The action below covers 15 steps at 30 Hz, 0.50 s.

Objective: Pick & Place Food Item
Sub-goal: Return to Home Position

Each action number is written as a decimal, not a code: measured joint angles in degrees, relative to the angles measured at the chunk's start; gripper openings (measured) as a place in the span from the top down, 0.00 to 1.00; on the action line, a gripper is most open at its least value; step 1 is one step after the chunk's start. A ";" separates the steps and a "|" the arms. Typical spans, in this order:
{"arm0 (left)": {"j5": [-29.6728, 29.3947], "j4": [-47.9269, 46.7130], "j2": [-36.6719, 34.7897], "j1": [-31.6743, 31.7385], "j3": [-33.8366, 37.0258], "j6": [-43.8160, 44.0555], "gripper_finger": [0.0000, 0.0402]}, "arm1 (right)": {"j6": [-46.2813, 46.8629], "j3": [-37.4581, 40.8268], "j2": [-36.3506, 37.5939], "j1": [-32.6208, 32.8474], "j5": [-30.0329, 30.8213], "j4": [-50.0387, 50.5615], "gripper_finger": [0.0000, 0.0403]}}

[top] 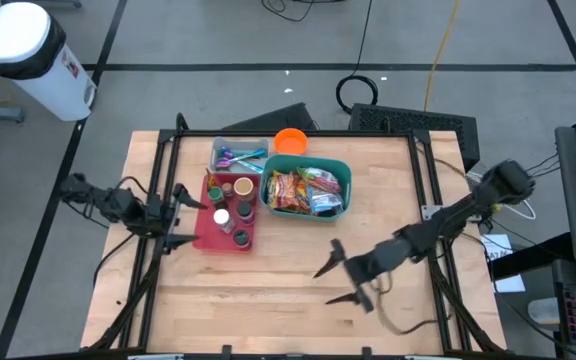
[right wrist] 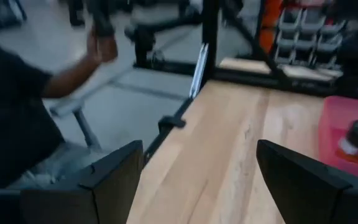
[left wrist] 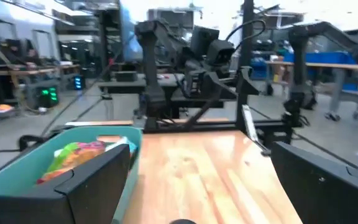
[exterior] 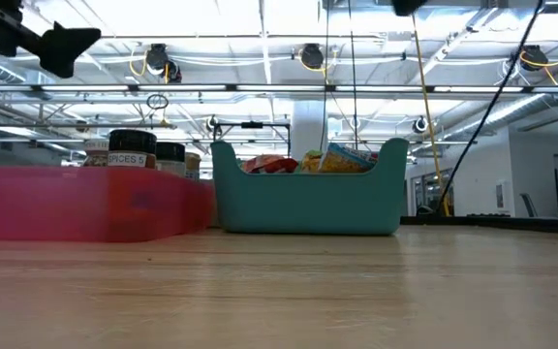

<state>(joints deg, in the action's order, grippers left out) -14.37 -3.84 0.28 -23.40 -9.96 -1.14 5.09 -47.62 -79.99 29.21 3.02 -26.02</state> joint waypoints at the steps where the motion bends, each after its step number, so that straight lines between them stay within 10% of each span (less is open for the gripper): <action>1: -0.15 0.94 0.01 0.48 0.59 0.19 0.01 | 0.75 2.32 2.14 -0.06 0.13 -1.87 0.24; 15: 6.40 2.34 0.08 5.63 7.24 2.63 0.01 | -1.01 29.66 32.91 -1.85 1.65 -7.18 0.24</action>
<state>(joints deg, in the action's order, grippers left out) -7.97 -1.50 0.36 -17.77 -2.72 1.49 4.08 -17.96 -47.08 27.36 4.67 -33.19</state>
